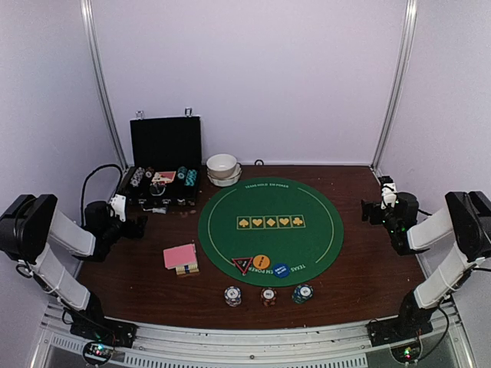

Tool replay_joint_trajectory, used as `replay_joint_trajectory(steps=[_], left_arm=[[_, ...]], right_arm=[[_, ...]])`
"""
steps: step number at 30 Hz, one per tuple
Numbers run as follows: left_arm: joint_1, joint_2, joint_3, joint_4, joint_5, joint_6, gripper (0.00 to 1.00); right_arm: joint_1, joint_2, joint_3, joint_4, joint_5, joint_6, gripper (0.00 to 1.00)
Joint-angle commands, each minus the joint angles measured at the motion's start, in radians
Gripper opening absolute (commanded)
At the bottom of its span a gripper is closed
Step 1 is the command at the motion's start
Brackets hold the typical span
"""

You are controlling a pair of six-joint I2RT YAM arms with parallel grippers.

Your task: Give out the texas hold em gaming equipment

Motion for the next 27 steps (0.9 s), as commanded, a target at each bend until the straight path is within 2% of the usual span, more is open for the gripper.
replay_joint_trajectory(steps=[1,14,16,19,22,25,27], left_arm=[[0.009,0.008,0.016,0.057,0.001,-0.009,0.98],[0.008,0.009,0.018,0.054,0.001,-0.009,0.98],[0.007,0.008,0.018,0.055,0.0,-0.009,0.98],[0.01,0.0,0.018,0.052,0.024,-0.009,0.98],[0.01,-0.056,0.085,-0.101,0.084,0.015,0.98],[0.01,-0.1,0.214,-0.387,0.1,0.042,0.98],[0.009,-0.126,0.258,-0.491,0.103,0.071,0.98]], right_arm=[[0.007,0.009,0.015,0.028,0.017,-0.007,0.99],[0.007,0.004,0.019,0.023,0.059,0.009,0.99],[0.007,-0.053,0.065,-0.098,0.148,0.039,1.0],[0.007,-0.111,0.22,-0.439,0.2,0.05,0.99],[0.007,-0.129,0.318,-0.596,0.165,0.05,0.99],[0.007,-0.172,0.335,-0.603,0.159,0.12,1.0],[0.007,-0.205,0.354,-0.628,0.159,0.14,1.0]])
